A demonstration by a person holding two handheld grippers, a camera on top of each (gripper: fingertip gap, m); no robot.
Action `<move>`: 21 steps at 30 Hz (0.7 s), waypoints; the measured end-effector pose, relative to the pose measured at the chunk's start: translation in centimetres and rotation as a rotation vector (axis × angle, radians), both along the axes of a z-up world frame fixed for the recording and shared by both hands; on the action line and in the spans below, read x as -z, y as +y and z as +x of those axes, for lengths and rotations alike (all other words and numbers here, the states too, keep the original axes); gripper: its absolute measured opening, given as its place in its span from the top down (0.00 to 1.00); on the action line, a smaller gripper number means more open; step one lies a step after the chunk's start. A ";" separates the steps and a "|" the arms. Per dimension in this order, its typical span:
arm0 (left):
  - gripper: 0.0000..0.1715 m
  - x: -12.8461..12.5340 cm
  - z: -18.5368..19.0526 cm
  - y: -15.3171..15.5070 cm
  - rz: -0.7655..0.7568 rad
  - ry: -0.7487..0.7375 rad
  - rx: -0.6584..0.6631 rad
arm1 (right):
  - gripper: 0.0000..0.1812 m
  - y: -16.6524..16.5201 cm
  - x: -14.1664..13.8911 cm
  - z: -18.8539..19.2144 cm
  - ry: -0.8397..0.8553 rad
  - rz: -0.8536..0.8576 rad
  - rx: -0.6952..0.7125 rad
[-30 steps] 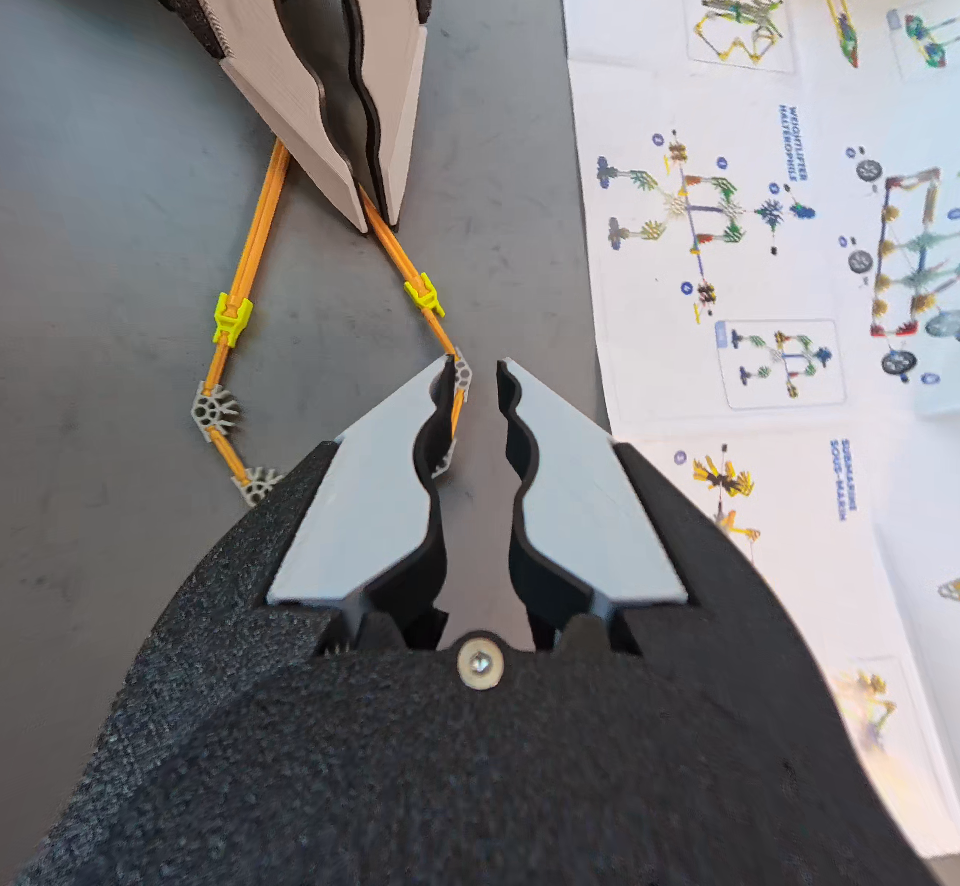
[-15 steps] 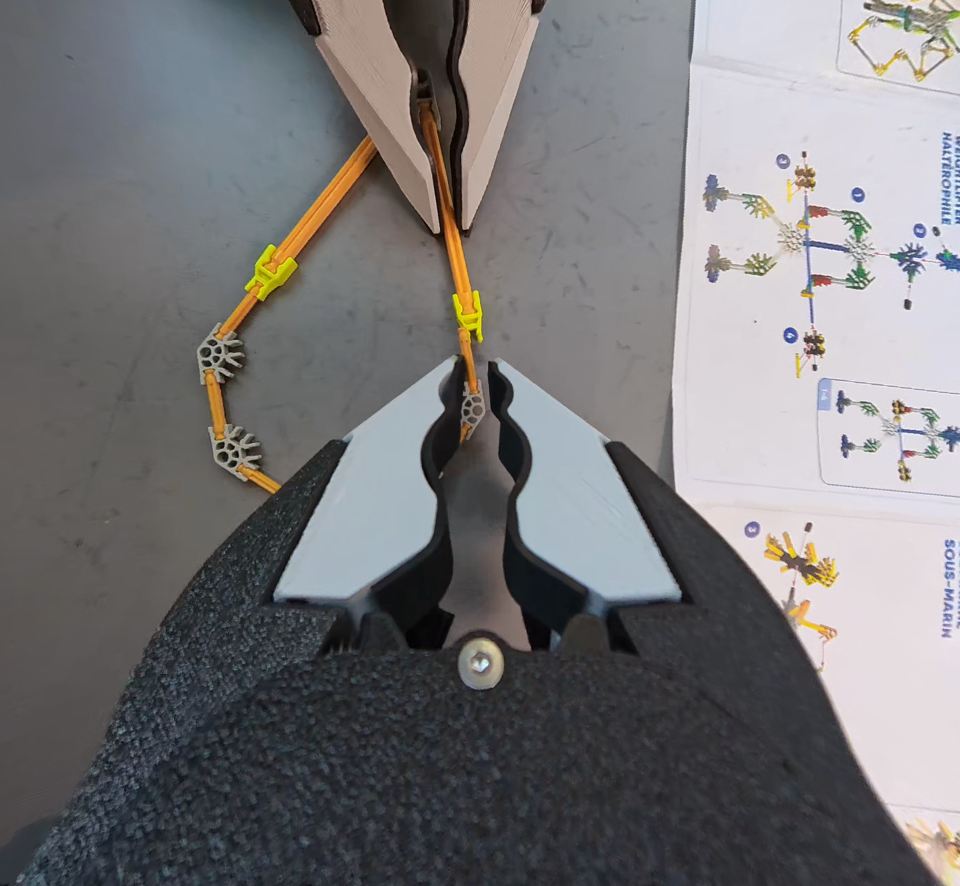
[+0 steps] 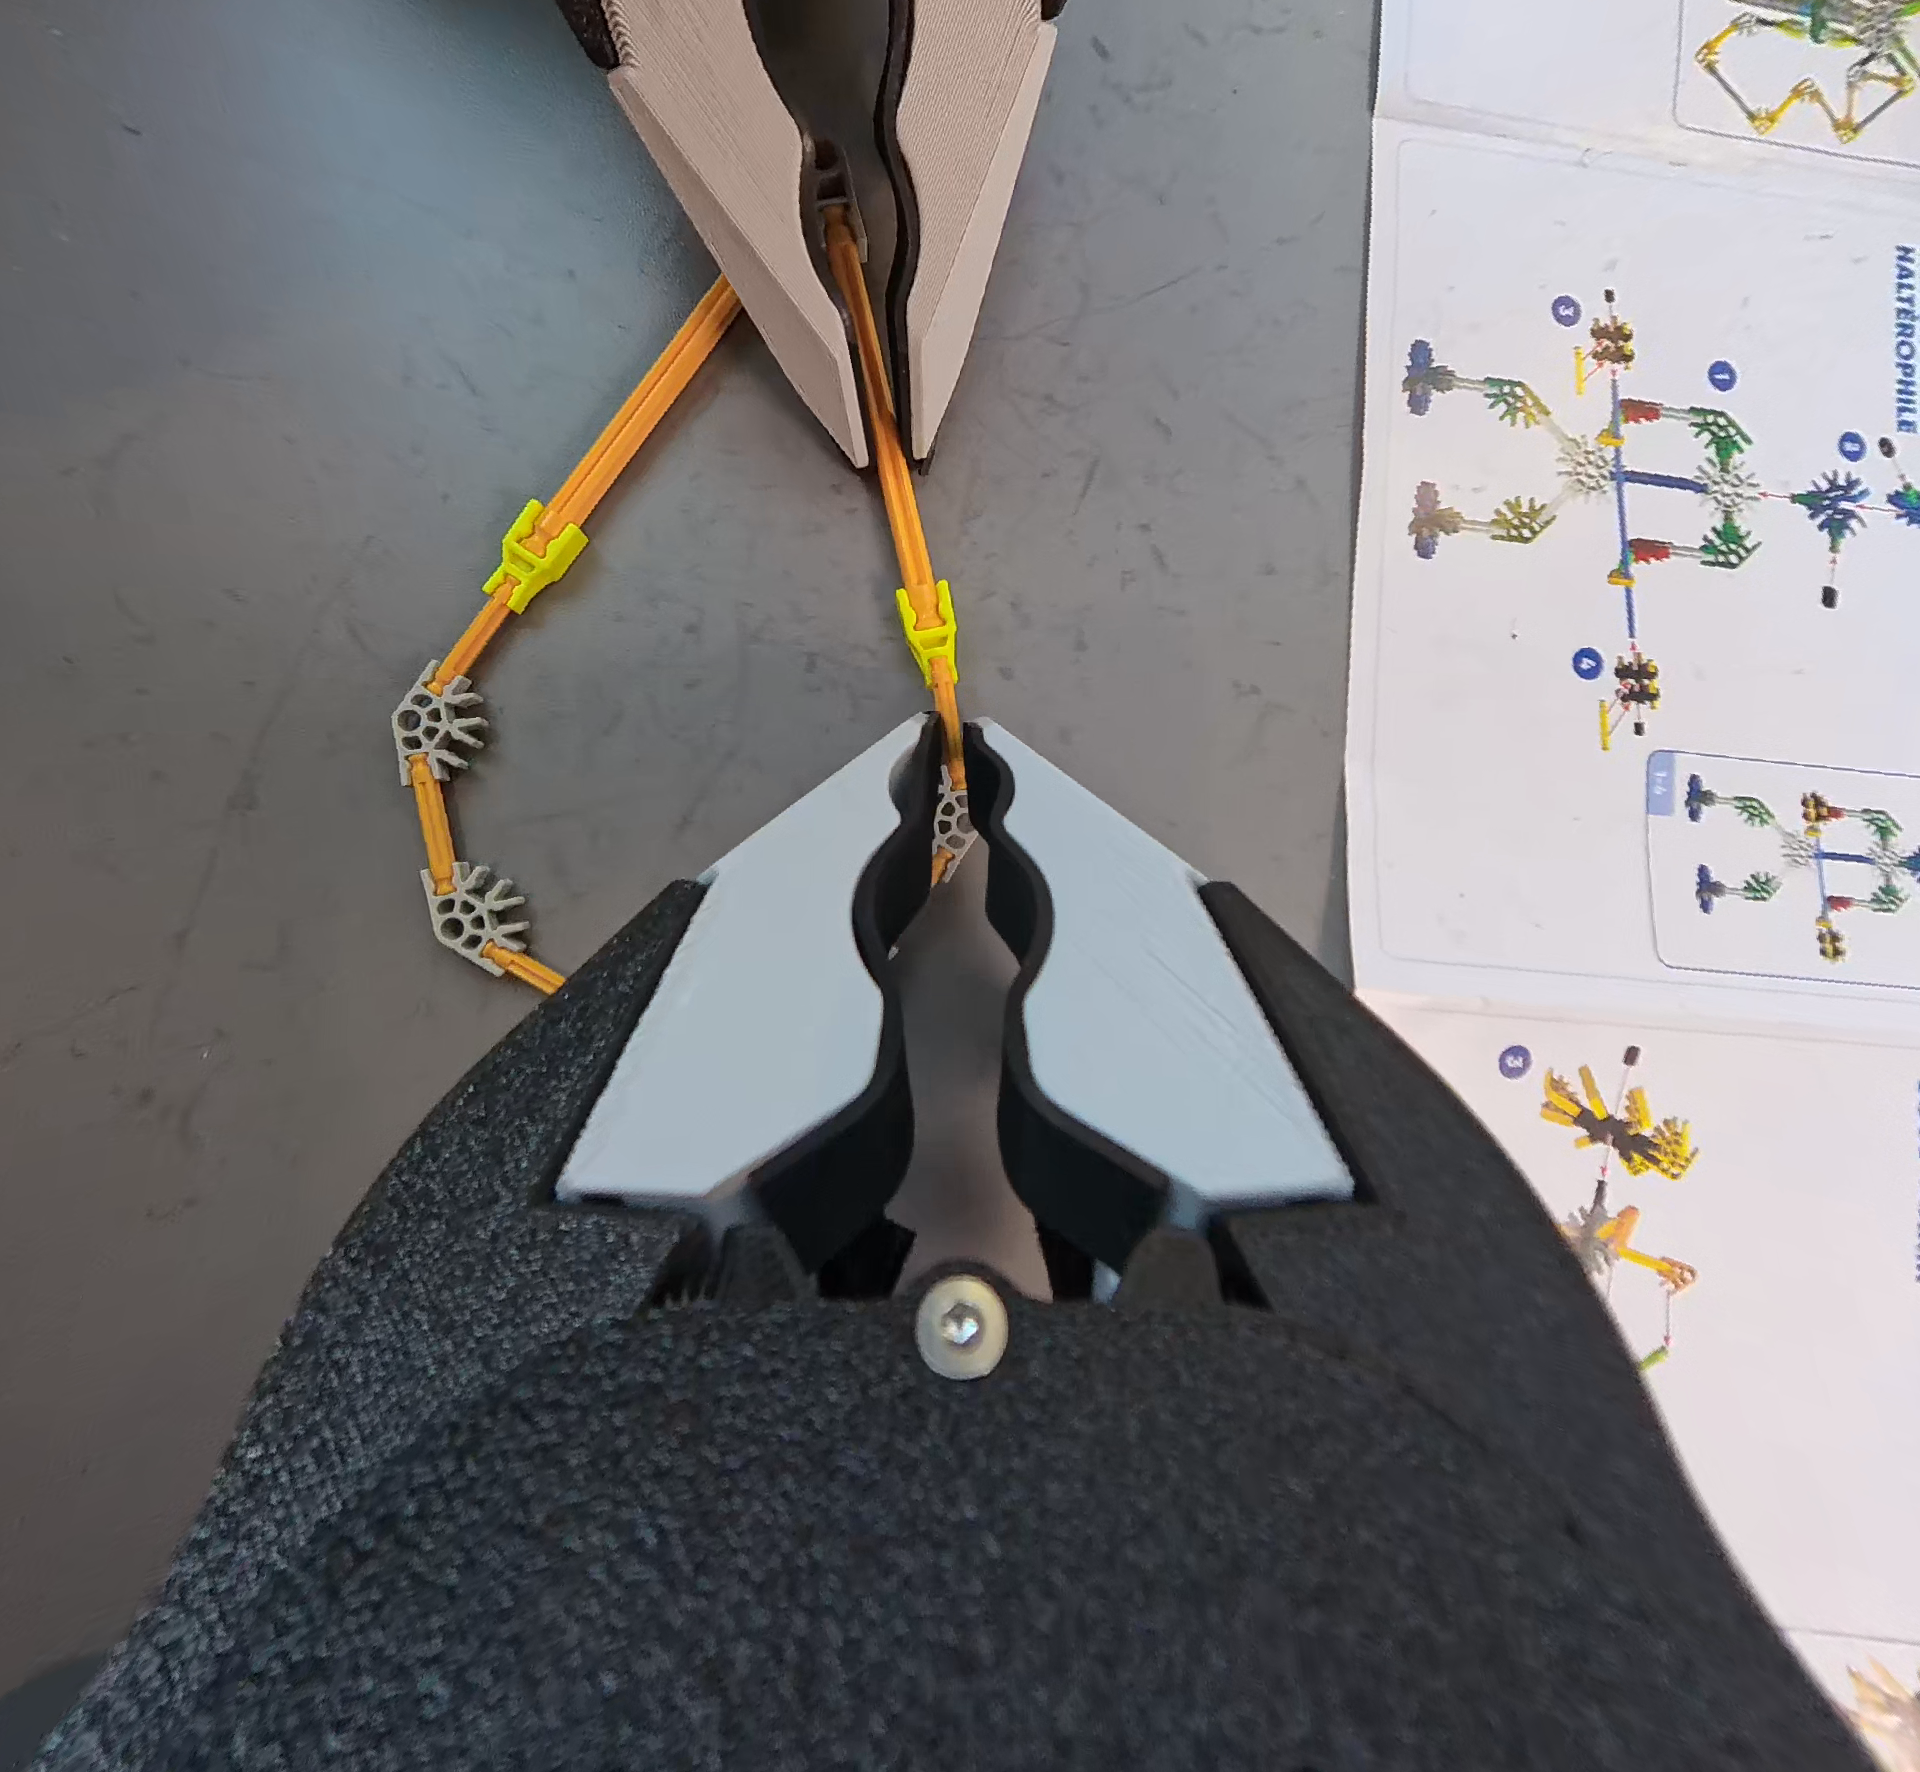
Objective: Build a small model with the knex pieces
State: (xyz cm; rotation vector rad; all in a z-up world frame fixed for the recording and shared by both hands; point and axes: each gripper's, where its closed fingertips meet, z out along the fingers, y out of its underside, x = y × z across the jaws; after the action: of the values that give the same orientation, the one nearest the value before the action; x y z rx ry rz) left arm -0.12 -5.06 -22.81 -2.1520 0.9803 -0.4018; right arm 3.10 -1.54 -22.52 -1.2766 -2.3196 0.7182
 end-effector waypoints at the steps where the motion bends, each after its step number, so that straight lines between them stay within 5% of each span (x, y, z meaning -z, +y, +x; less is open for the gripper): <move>1: 0.97 0.0 0.0 0.0 0.001 0.001 0.000 | 0.99 0.0 0.0 0.0 0.000 0.001 0.000; 21: 0.97 0.0 0.0 -0.1 -0.006 -0.004 -0.008 | 0.98 -0.1 -0.6 -0.5 -0.036 0.016 0.033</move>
State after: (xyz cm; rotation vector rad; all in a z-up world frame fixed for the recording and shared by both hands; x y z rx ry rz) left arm -0.11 -5.12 -22.82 -2.1593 0.9697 -0.4055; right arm 2.55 -1.68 -21.91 -1.3282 -2.3225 0.6700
